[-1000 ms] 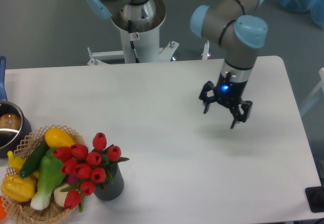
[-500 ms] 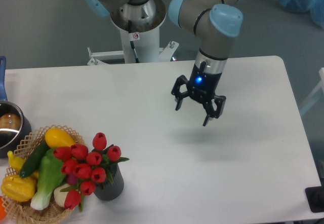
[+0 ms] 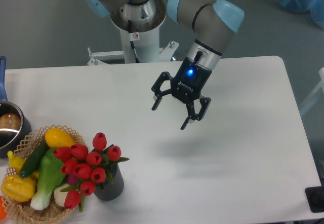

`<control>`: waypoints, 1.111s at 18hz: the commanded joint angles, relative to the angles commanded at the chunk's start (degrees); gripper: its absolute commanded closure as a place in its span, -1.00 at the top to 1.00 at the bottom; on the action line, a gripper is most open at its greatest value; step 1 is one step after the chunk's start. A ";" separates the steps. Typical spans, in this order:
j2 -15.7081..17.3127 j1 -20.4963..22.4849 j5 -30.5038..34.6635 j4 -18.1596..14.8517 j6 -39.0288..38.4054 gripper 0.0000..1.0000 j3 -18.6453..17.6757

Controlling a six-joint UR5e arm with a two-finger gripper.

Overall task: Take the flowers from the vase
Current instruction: 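Lower the open gripper around the red tulip stems above the vase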

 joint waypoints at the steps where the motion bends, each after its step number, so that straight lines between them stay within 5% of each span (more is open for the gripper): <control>1: -0.17 -0.09 0.00 0.00 -0.44 1.00 0.44; 6: -0.79 0.00 -5.79 0.17 -2.64 1.00 1.06; 10: -8.33 -5.26 -7.65 0.26 -2.82 1.00 6.15; 20: -13.71 -9.66 -7.65 0.44 -2.64 1.00 10.28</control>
